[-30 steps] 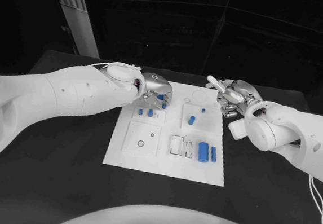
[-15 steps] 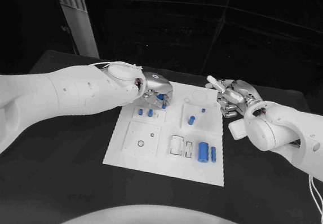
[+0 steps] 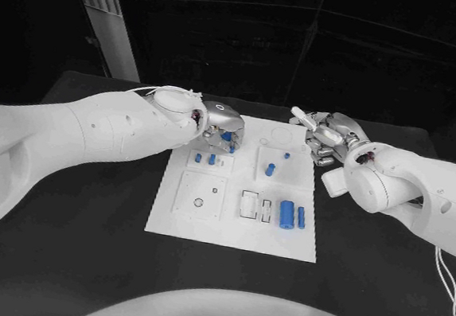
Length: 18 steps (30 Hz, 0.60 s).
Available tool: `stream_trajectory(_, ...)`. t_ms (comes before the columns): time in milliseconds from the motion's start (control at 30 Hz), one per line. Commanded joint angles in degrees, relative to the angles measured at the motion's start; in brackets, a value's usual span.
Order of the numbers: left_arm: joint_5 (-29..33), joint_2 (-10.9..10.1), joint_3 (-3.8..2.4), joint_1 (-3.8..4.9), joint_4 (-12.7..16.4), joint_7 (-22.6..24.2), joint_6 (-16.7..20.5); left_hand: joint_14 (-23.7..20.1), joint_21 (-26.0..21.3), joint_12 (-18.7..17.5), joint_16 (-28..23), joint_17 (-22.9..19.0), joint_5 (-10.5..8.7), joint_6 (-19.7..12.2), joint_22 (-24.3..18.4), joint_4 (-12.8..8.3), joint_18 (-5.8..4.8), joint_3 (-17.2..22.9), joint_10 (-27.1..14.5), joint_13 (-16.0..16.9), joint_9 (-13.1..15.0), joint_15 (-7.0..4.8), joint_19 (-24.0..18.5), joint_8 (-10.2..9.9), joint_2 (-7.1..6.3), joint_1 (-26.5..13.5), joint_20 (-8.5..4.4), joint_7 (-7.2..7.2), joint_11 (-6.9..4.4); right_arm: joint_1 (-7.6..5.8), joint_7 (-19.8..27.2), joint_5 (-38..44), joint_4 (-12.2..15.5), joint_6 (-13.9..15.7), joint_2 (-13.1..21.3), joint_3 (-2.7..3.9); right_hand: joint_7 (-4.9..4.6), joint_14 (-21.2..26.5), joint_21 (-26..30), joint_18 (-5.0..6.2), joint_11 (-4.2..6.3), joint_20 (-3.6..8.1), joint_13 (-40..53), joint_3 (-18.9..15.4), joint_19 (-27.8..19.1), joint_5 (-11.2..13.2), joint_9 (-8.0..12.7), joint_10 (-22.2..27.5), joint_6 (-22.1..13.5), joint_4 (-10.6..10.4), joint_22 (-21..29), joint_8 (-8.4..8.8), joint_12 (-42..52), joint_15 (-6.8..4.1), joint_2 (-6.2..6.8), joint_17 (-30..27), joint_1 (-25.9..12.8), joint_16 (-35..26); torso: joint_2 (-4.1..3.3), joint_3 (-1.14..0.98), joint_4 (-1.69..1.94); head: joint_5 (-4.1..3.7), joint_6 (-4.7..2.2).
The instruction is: Assemble the parts on the task board
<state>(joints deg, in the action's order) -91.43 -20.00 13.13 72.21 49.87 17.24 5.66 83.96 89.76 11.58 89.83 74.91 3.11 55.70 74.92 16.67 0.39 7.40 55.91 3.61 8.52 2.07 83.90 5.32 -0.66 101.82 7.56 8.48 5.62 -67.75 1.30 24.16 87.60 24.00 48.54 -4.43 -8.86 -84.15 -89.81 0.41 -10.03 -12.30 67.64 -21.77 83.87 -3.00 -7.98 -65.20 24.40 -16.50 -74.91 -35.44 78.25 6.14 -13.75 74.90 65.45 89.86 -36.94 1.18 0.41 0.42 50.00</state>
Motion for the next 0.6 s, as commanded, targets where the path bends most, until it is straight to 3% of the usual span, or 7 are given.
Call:
stream_trajectory(33, -0.7, 0.0, 0.23, -0.32, -0.2, -0.8, -2.8, 6.0, 0.2, -0.2, 0.2, 15.1, -0.28, 0.8, 15.1, -0.1, -0.39, 0.5, 0.9, 0.0, -0.1, 0.22, 6.1, 0.1, 0.22, -0.1, 0.44, -0.09, -0.19, -0.1, 0.1, 0.2, 0.1, -0.4, 0.0, 0.04, -5.46, -5.9, -0.2, -0.41, -0.03, -0.41, -0.3, -0.3, 6.1, 0.3, 0.1, 0.3, -0.5, 0.0, -15.1, -0.43, 0.0, 0.43, -0.35, 15.1, 0.1, 0.1, 0.0, 0.0, 0.03, -0.05, 0.0)
stream_trajectory(600, -0.7, -0.1, 0.23, -0.35, -0.2, 0.3, -2.8, 6.0, 0.2, 0.6, 0.2, 15.1, -0.27, 6.0, 15.1, -0.3, -0.39, 2.3, 6.3, -0.1, 0.3, -0.54, 6.1, 1.7, 0.51, -0.3, 0.08, -0.83, -1.06, -0.1, 0.0, 0.2, 0.2, -0.5, 0.0, 0.04, -5.46, -5.9, -0.2, -0.41, -0.03, -0.41, -0.3, -0.3, 6.1, 0.3, 0.1, 0.3, -0.5, 0.0, -15.1, -0.43, 0.0, 0.43, -0.35, 15.1, 0.1, 0.1, -0.03, -0.01, 0.04, -0.12, 0.0)
